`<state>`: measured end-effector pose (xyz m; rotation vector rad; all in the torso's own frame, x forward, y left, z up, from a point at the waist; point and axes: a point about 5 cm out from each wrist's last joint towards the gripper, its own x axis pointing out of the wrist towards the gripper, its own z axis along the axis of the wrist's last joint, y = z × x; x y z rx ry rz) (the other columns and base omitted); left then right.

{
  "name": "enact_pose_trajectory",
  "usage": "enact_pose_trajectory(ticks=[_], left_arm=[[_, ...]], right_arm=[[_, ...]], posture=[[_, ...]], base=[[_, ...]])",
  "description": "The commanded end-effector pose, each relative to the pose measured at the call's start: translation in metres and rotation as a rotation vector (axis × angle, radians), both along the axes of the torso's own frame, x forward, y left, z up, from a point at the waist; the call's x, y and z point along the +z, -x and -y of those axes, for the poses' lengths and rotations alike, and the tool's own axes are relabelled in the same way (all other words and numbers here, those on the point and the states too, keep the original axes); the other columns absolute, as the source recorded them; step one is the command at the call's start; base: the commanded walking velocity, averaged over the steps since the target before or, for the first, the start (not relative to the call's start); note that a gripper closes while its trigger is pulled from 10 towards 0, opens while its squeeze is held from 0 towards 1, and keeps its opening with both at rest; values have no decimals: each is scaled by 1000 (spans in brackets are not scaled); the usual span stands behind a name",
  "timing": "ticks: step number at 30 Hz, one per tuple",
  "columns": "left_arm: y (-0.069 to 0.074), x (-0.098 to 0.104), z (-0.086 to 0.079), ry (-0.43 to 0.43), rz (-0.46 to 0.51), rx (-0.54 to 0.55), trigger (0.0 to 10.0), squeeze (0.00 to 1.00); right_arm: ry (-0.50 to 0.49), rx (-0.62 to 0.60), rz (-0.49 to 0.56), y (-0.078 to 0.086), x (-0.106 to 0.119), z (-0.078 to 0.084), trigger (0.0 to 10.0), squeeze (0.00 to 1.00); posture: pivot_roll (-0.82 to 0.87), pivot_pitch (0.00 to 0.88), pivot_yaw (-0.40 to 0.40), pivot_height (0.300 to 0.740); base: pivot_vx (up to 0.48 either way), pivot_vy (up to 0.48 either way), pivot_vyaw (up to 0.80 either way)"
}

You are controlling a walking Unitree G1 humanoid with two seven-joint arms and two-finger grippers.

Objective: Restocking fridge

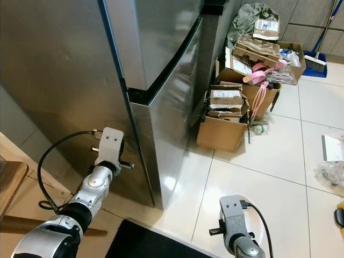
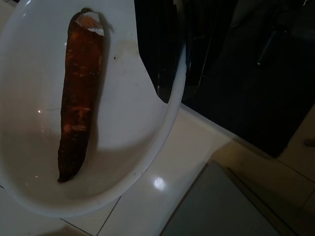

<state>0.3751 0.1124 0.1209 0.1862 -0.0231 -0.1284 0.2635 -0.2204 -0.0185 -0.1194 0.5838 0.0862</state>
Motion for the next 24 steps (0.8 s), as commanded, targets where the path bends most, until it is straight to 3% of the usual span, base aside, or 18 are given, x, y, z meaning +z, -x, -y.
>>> enact_pose_trajectory(ticks=[1, 8, 14, 20, 24], left_arm=[[3, -7, 5, 12, -24, 5, 10000, 0], [2, 3, 28, 51, 7, -83, 10000, 0], [2, 6, 37, 57, 22, -114, 10000, 0], [-1, 9, 36, 15, 17, -135, 10000, 0], [-7, 15, 26, 2, 3, -95, 10000, 0]], right_arm=[[1, -12, -3, 4, -3, 2, 10000, 0], [2, -16, 5, 2, 0, 4, 10000, 0], [2, -17, 8, 2, 0, 4, 10000, 0], [3, -15, 17, 0, 1, 3, 10000, 0], [5, -18, 20, -1, 3, 4, 10000, 0]], posture=[[18, 215, 74, 740], [16, 215, 77, 740], [14, 211, 78, 740], [12, 213, 79, 740], [8, 215, 83, 740]], base=[[0, 0, 0], [0, 0, 0], [0, 0, 0], [0, 0, 0], [0, 0, 0]])
